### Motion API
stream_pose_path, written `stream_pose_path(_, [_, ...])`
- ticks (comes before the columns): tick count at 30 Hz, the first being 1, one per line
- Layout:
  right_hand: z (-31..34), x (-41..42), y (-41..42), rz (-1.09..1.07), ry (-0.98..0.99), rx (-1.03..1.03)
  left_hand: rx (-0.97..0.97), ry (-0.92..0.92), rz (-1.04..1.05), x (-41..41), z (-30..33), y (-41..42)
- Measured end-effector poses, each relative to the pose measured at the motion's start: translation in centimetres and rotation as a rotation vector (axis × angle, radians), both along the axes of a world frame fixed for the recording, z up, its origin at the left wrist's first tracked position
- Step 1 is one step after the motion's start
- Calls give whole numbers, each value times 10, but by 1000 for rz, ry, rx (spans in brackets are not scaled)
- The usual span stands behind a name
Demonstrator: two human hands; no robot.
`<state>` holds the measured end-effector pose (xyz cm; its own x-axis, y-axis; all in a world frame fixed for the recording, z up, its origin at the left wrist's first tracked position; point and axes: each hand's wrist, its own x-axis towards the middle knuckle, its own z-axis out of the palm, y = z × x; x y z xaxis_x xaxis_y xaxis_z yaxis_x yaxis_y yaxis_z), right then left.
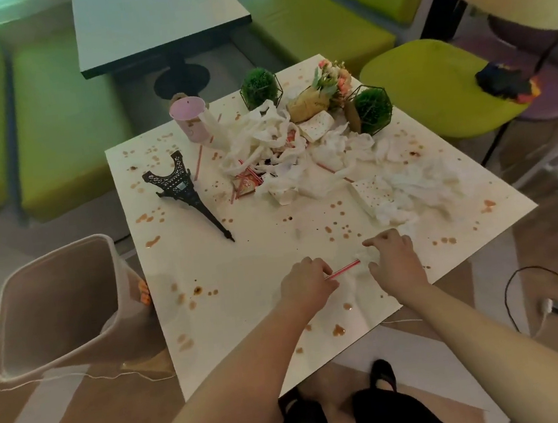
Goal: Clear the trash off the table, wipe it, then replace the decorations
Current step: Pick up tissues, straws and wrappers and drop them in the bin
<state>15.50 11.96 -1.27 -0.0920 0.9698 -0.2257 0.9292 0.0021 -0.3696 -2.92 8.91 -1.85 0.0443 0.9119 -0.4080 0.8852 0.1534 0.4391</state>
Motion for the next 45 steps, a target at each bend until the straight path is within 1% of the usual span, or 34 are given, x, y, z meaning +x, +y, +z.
stream_pose_path(3, [-4, 13, 5, 60, 28, -88, 11, 53, 39, 13, -7, 3])
stream_pose_path(6, [-7, 22, 9, 101, 63, -132, 30, 110, 113, 22, -12, 7])
stream_pose_path(10, [-13, 29, 14, 164, 58, -145, -19, 181, 135, 28, -13, 13])
stream_pose_path(15, [-21, 33, 20, 242, 60, -110, -21, 243, 105, 39, -15, 11])
stream_pose_path(18, [-22, 35, 23, 222, 103, -85, -6, 258, 106, 42, -14, 5])
stream_pose_path(20, [-15, 34, 28, 150, 178, -80, 13, 209, 147, 43, -10, 1])
stream_pose_path(21, [-9, 32, 30, 110, 227, -74, 20, 161, 207, 42, -8, 0])
stream_pose_path(24, [8, 25, 38, 17, 418, -92, 47, -39, 492, 36, -2, -1])
stream_pose_path(27, [23, 6, 48, -69, 662, -203, 113, -214, 687, 28, 9, 2])
stream_pose_path(30, [39, -18, 54, -121, 785, -339, 221, -342, 782, 16, 26, 6])
stream_pose_path(33, [54, -47, 54, -146, 866, -398, 306, -451, 847, -4, 42, 4])
stream_pose_path(35, [61, -70, 49, -131, 894, -412, 347, -523, 904, -23, 50, -3])
stream_pose_path(38, [71, -114, 37, -20, 850, -395, 395, -584, 995, -61, 64, -20])
stream_pose_path(45, [89, -226, 7, 262, 836, -315, 469, -626, 1230, -161, 97, -67])
